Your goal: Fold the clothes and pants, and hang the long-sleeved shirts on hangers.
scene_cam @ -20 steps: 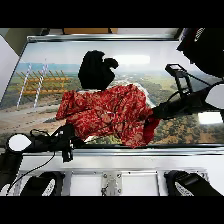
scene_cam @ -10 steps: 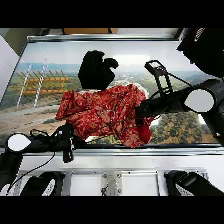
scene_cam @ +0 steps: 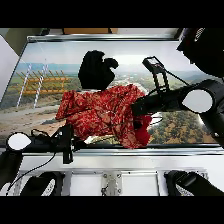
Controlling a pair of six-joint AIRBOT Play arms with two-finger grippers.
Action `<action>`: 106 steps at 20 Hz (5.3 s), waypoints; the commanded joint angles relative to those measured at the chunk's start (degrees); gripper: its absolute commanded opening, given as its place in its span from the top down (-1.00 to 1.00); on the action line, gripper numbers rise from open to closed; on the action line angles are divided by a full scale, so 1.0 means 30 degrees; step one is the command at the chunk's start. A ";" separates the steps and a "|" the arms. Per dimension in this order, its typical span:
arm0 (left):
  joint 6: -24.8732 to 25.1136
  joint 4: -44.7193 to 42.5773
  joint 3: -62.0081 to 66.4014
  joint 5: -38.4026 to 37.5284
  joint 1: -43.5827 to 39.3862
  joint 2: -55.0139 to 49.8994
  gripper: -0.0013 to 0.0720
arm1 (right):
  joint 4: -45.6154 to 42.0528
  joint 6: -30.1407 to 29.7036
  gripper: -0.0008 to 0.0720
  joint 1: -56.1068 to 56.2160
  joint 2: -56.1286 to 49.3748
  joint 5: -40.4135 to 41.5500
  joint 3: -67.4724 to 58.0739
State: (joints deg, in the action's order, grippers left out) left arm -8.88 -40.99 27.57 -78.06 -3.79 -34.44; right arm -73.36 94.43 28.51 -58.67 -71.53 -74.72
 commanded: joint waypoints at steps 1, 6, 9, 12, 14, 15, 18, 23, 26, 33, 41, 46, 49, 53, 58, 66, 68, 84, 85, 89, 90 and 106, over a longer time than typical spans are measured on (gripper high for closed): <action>0.0488 0.1239 0.0073 0.0153 -0.0015 -0.1486 0.94 | 0.2302 -0.0066 0.96 0.0058 -0.0007 0.0233 -0.0022; 0.1355 0.1479 0.2594 0.1632 -0.1552 -0.5457 0.94 | 0.3402 -0.0058 0.96 0.0066 -0.0007 0.0204 -0.0022; 0.1326 0.1494 0.4007 0.1639 -0.2288 -0.7555 0.94 | 0.3388 -0.0058 0.96 0.0044 -0.0007 0.0204 -0.0022; 0.1333 0.1494 0.4488 0.1683 -0.2324 -0.8626 0.94 | 0.3009 -0.0036 0.96 0.0007 0.0102 0.0197 -0.0022; 0.1326 0.1486 0.4452 0.1690 -0.1923 -0.8706 0.94 | 0.2244 0.0160 0.96 0.0007 0.0364 0.0189 -0.0022; 0.1326 0.1494 0.4459 0.1698 -0.1647 -0.8663 0.94 | 0.1814 0.0393 0.96 0.0007 0.0539 0.0175 -0.0022; 0.1311 0.0925 0.4364 0.1727 -0.0750 -0.8196 0.94 | 0.0015 0.1588 0.96 0.0007 0.1282 -0.0036 -0.0022; 0.0954 0.0073 0.4342 0.1814 -0.0699 -0.7970 0.94 | 0.0386 0.2339 0.96 0.0007 0.1705 -0.0845 -0.0146; 0.0962 0.0306 0.4342 0.2259 -0.0794 -0.7970 0.94 | 0.0408 0.2601 0.96 0.0015 0.1559 -0.0954 -0.0153; 0.0991 0.0372 0.4342 0.3315 -0.3002 -0.7963 0.94 | 0.1413 0.2244 0.93 0.0175 0.0401 -0.0736 -0.0153; 0.0969 0.0379 0.4342 0.3388 -0.3206 -0.7963 0.94 | 0.1719 -0.0204 -0.92 -0.0925 0.0954 -0.2827 -0.0175; 0.0969 0.0379 0.4342 0.3381 -0.3206 -0.7970 0.93 | 0.6003 -0.6696 -0.90 -0.5748 0.1260 -0.4306 -0.0175; 0.0969 0.0372 0.4342 0.3402 -0.3206 -0.7970 0.93 | 1.0302 -1.0484 -0.90 -0.8786 0.0918 -0.4481 -0.0175; 0.0969 0.0372 0.4342 0.3395 -0.3206 -0.7963 0.93 | 1.2189 -1.0637 -0.90 -1.0244 0.0780 -0.3075 -0.0175; 0.0969 0.0379 0.4342 0.3381 -0.3206 -0.7963 0.93 | 1.2706 -1.5416 -0.90 -1.0739 0.0656 -0.3031 -0.0102; 0.0969 0.0379 0.4342 0.3388 -0.3206 -0.7970 0.93 | 1.6524 -2.7219 -0.90 -1.8957 -0.2834 -1.1315 0.2652; 0.0969 0.0372 0.4342 0.3395 -0.3206 -0.7970 0.93 | 1.6473 -3.0476 -0.90 -2.0203 -0.4080 -1.1329 0.3723; 0.0969 0.0372 0.4342 0.3606 -0.3206 -0.7970 0.93 | 1.6553 -3.6501 -0.90 -1.7959 -0.9661 -1.1373 0.5544; 0.0969 0.0364 0.4342 0.3606 -0.3206 -0.7970 0.93 | 1.6546 -3.6501 -0.90 -1.7646 -0.9792 -1.1373 0.5544; 0.0969 0.0364 0.4342 0.3606 -0.3206 -0.7970 0.93 | 1.6706 -3.6494 -0.90 -1.6575 -1.0258 -1.1307 0.5544; 0.0969 0.0372 0.4342 0.3606 -0.3206 -0.7970 0.93 | 1.6801 -3.6494 -0.90 -1.6371 -1.0331 -1.1307 0.5544; 0.0969 0.0364 0.4342 0.3606 -0.3206 -0.7970 0.93 | 1.6895 -3.6487 -0.90 -1.5300 -1.0389 -1.1176 0.5544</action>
State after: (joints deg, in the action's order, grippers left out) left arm -5.98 -40.49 40.53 -67.40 -13.37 -58.39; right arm -22.83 -15.05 -17.52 -89.80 -105.10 -58.13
